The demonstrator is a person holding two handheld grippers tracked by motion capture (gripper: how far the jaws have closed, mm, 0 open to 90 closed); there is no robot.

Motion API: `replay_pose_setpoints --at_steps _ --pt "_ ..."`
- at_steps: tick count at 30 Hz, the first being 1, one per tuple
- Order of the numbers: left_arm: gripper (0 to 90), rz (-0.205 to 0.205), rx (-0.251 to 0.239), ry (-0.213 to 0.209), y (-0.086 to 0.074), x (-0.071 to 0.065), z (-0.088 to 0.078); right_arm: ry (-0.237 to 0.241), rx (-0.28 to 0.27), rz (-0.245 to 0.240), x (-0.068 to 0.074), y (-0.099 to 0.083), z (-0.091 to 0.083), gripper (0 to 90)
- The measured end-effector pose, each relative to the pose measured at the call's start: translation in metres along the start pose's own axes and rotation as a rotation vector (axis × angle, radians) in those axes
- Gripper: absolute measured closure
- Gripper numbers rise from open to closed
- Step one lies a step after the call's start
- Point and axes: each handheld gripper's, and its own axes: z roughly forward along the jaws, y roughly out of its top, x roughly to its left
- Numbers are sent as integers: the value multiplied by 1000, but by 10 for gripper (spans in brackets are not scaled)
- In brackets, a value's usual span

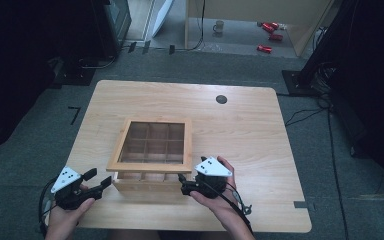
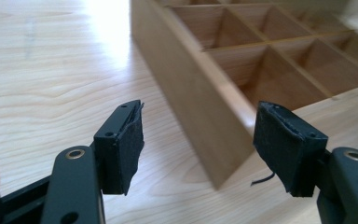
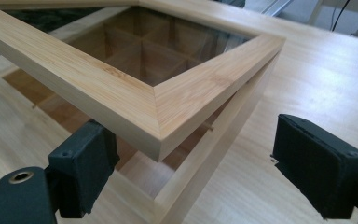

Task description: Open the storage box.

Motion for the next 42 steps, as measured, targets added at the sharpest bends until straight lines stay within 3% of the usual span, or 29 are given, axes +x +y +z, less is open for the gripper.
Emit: replay_pose_setpoints --at_steps 5,14,24,29,34,38,42 --pt "328 -30 15 35 -6 12 0 -3 -25 -9 -3 14 -4 132" --pt "320 -30 103 143 -21 23 17 -26 -80 -8 -12 47 -7 115" --pt "321 -34 159 194 -27 27 28 -27 -163 -19 -39 87 5 120" --pt "321 -26 152 196 -28 25 30 -11 -169 -38 -51 98 18 146" --pt "323 -28 145 192 -28 25 30 15 -203 -83 -57 100 32 299" --pt "323 -16 147 196 -29 25 31 60 -226 -48 -63 102 41 415" --pt "323 -18 146 192 -29 25 31 112 -228 -25 -69 102 54 465"
